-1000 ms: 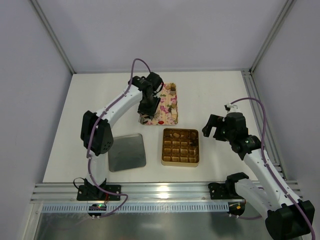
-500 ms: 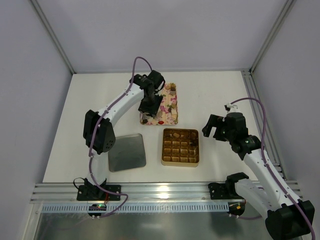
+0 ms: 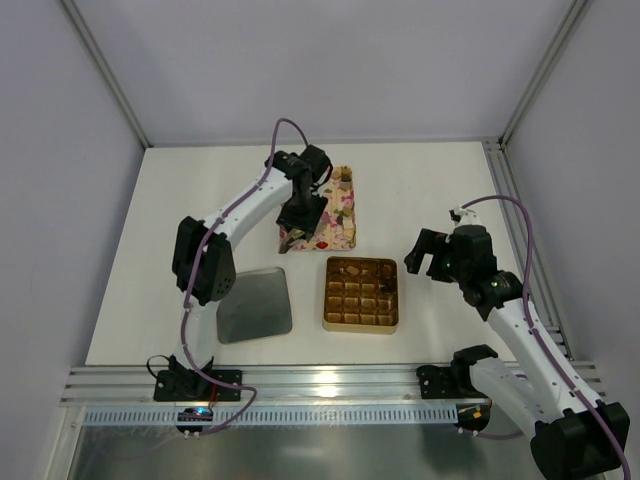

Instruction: Pack the chocolate

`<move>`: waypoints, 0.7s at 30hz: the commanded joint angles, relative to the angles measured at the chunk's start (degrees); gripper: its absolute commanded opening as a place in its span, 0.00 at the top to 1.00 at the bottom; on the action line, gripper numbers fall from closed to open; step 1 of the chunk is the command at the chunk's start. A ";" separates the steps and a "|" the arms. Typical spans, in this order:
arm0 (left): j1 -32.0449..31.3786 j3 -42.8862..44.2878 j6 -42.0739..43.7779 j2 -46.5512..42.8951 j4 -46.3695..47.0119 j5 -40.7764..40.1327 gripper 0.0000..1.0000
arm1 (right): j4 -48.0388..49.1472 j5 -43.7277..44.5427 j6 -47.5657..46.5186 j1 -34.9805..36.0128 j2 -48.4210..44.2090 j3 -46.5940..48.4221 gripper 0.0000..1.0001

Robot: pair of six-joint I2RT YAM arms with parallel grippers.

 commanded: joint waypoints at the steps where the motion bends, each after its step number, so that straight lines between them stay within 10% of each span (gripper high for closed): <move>1: -0.37 1.42 1.01 -1.66 -1.46 -1.29 0.48 | 0.47 0.03 -0.13 0.08 -0.84 0.65 0.00; 21: -1.60 1.07 2.15 -2.10 -3.48 -2.00 0.54 | 0.39 -0.06 -0.13 0.08 -0.49 1.00 0.00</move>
